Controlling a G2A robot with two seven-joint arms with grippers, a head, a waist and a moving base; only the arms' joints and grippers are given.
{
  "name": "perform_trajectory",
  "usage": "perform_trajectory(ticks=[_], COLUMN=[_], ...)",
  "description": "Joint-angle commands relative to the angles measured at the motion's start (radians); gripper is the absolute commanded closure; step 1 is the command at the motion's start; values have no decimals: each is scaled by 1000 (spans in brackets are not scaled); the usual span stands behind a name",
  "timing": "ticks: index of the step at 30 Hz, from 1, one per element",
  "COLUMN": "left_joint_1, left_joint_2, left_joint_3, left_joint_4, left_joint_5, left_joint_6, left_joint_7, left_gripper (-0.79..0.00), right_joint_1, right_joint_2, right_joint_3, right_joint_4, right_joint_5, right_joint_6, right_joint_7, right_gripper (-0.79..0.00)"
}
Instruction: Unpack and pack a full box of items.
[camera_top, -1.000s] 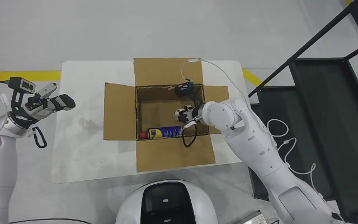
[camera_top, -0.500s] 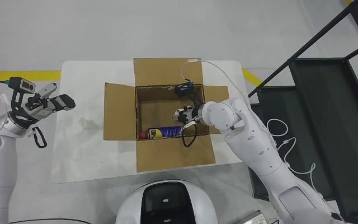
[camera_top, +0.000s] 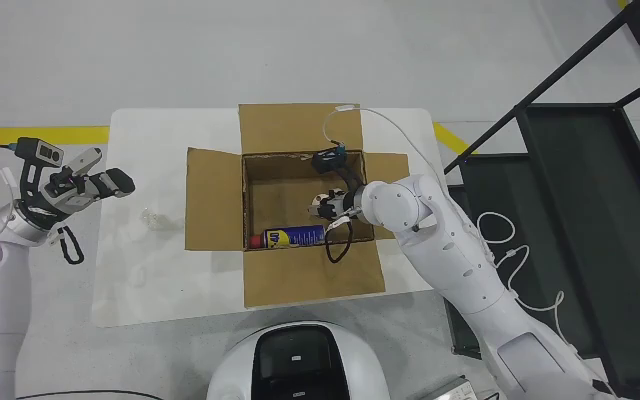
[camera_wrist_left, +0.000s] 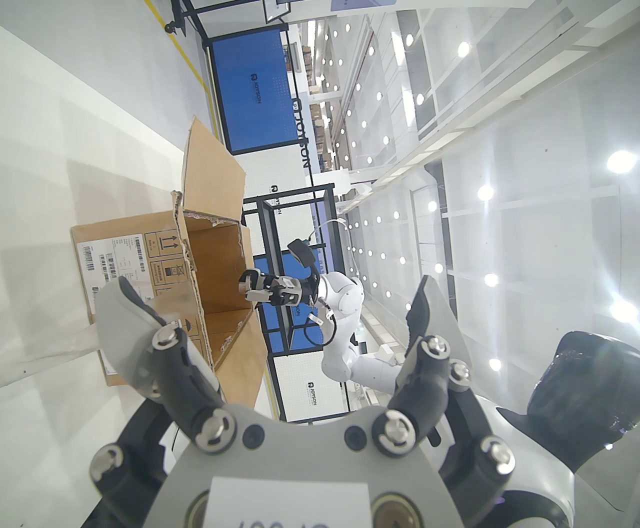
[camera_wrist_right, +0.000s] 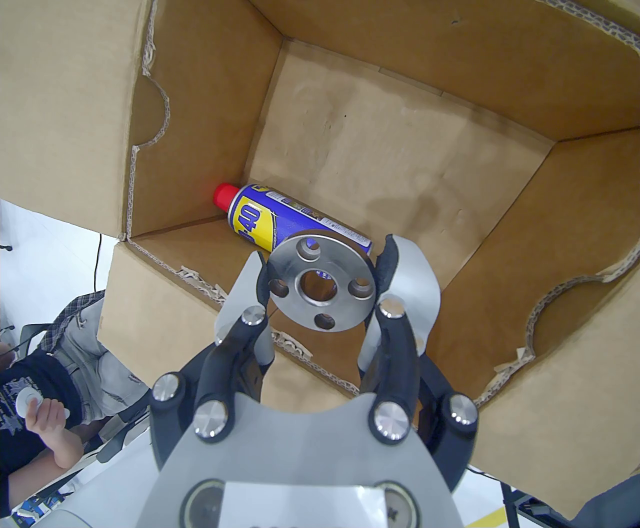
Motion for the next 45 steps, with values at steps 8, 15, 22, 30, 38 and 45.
perform_trajectory(ticks=[8, 15, 22, 30, 38, 45], left_joint_1=[0, 0, 0, 0, 0, 0], left_joint_2=[0, 0, 0, 0, 0, 0], left_joint_3=[0, 0, 0, 0, 0, 0], left_joint_4=[0, 0, 0, 0, 0, 0], left_joint_5=[0, 0, 0, 0, 0, 0], left_joint_6=[0, 0, 0, 0, 0, 0], left_joint_7=[0, 0, 0, 0, 0, 0], left_gripper=[-785, -785, -785, -785, -785, -785], right_joint_1=[26, -57, -261, -462, -566, -581], right_joint_2=[17, 64, 96, 107, 104, 99], right_joint_3=[94, 328, 554, 690, 700, 657], right_joint_4=[-52, -152, -190, -236, -160, -21], right_joint_5=[28, -14, -30, -21, 21, 52], right_joint_6=[-39, -15, 19, 89, 80, 67], right_joint_7=[61, 182, 175, 113, -5, -112], right_gripper=[0, 0, 0, 0, 0, 0])
